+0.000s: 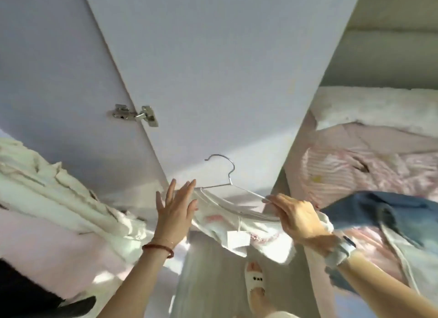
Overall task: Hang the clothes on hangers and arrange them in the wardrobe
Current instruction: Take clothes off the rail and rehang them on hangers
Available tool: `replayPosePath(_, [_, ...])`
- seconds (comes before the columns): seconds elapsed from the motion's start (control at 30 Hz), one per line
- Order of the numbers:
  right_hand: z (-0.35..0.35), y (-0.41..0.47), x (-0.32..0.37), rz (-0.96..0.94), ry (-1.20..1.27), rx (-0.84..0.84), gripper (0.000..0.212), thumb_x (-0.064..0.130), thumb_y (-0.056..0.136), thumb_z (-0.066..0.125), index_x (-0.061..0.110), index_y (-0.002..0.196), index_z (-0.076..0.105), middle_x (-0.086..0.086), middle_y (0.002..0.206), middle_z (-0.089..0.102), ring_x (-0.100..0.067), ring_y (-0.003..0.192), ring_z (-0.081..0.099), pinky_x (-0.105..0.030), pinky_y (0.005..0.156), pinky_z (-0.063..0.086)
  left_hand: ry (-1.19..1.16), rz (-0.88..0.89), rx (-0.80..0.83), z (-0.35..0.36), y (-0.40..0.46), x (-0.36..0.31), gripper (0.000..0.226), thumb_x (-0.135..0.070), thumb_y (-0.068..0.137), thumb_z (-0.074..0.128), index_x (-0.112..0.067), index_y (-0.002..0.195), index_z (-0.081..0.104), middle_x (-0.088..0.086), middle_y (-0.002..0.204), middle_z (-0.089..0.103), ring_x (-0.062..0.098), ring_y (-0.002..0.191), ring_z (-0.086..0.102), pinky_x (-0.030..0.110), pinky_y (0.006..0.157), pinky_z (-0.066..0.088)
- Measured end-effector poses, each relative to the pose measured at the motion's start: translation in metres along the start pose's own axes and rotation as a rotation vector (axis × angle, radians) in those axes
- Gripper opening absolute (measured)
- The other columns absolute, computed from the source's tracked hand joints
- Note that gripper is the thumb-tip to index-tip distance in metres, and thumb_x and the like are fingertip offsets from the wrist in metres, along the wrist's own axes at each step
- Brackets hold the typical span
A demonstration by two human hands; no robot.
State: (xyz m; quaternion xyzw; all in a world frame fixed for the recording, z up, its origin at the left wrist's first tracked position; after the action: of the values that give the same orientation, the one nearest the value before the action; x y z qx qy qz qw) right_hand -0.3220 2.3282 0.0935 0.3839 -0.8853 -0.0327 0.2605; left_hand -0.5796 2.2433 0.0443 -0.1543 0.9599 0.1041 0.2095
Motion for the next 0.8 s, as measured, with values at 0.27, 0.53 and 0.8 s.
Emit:
replayPosePath(0.27, [-0.054,-0.172,-0.052,0.529,-0.131,-0.274,0.015,0.012,0.086,0.056,0.009,0.093,0.069,-0.006,0.081,0.068,-0.027,0.069,0.065,-0.037,0.057,0.055,-0.169,0.529,-0.105,0.033,-0.01,-0.151,0.007,-0.016,0.069,0.067,-0.012,0.072,0.072,0.003,0.069,0.071,0.019,0.061,0.062,0.024,0.06,0.032])
replayPosePath(0.53, [-0.089,-0.343,-0.038,1.148,-0.508,-0.631,0.032,0.033,0.087,0.045,0.015,0.065,0.059,-0.005,0.055,0.06,-0.03,0.05,0.06,-0.029,0.043,0.041,-0.356,0.75,0.261,0.099,-0.067,-0.312,0.017,-0.024,0.073,0.062,-0.012,0.068,0.072,0.008,0.063,0.069,0.029,0.059,0.063,0.031,0.062,0.042])
replayPosePath(0.8, [-0.194,-0.488,-0.019,1.252,-0.828,-1.052,0.034,0.03,0.084,0.048,0.004,0.073,0.067,-0.008,0.046,0.057,-0.021,0.046,0.056,-0.02,0.05,0.037,-0.576,1.046,0.379,0.131,-0.172,-0.503,0.027,-0.037,0.082,0.055,-0.018,0.08,0.074,0.008,0.071,0.071,0.03,0.068,0.064,0.034,0.071,0.044])
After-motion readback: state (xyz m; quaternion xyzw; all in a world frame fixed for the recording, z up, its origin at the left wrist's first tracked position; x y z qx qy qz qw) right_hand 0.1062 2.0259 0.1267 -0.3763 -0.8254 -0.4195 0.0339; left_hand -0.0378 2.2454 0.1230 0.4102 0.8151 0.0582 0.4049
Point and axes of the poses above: each hand's wrist, its own y-axis towards the middle knuckle, its own z-axis out of the palm, x = y × z, the point moved 2 cm from there along y, towards the middle knuckle
